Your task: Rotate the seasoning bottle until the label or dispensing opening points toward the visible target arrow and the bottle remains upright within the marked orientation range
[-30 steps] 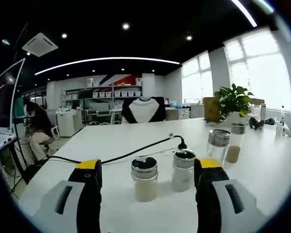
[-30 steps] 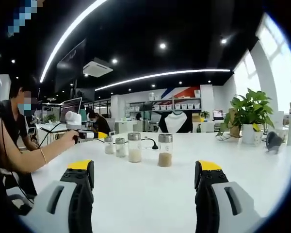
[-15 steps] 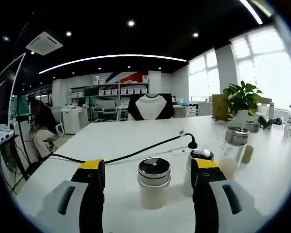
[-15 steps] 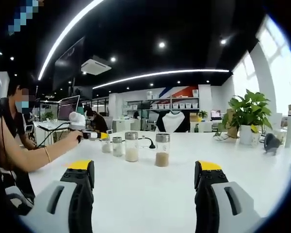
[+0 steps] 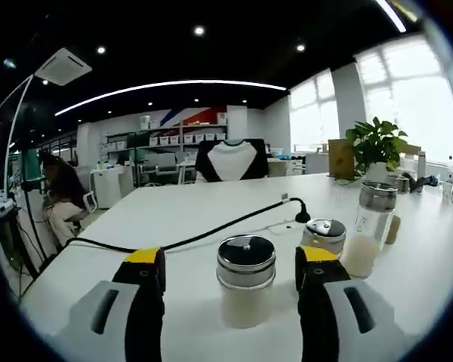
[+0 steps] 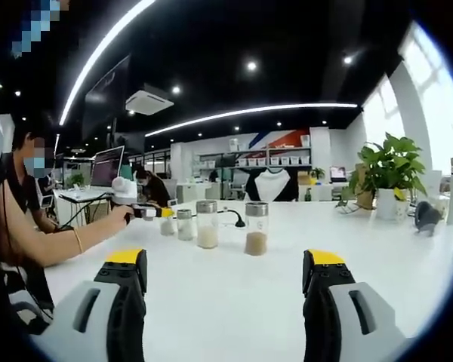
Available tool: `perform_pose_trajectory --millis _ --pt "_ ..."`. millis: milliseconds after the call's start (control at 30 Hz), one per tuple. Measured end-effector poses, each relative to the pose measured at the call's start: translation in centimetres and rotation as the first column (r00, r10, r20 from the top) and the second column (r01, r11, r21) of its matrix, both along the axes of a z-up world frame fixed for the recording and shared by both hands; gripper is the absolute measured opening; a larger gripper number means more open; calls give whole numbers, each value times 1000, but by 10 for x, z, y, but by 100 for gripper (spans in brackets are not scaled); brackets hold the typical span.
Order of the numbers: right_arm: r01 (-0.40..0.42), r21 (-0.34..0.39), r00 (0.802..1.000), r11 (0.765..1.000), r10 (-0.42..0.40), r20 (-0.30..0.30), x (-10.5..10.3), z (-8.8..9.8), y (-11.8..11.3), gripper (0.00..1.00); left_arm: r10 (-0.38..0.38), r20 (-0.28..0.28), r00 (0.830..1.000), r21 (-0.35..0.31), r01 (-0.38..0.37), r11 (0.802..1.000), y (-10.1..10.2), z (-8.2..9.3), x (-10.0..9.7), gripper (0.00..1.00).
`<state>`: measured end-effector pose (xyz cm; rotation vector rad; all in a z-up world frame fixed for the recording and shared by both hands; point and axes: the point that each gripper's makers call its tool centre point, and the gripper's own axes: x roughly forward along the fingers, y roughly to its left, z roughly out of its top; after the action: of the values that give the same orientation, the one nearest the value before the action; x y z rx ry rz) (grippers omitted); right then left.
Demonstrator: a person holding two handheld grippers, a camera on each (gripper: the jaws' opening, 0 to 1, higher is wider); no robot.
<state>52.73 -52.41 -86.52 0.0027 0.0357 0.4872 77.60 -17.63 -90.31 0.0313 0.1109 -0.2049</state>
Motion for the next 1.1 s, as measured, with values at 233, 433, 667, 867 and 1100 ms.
perform_pose_trajectory --millis 233,433,667,867,1100 --pt "-14 -2 1000 1000 14 -11 4 -4 7 85 -42 -7 999 15 43 999 -10 -11 1 60" --pt "-21 16 1000 1000 21 -9 4 -4 8 81 -66 30 997 22 65 998 -17 -5 -2 45" --pt "-22 25 1000 999 23 -22 5 -9 8 81 -84 24 996 25 83 996 -22 -6 -5 41" --pt "-31 31 999 999 32 -24 5 -9 11 81 -81 45 996 32 79 996 -20 -6 -7 36" --pt "-29 30 999 999 30 -32 5 -11 9 81 -78 64 995 17 77 997 -21 -3 -10 34"
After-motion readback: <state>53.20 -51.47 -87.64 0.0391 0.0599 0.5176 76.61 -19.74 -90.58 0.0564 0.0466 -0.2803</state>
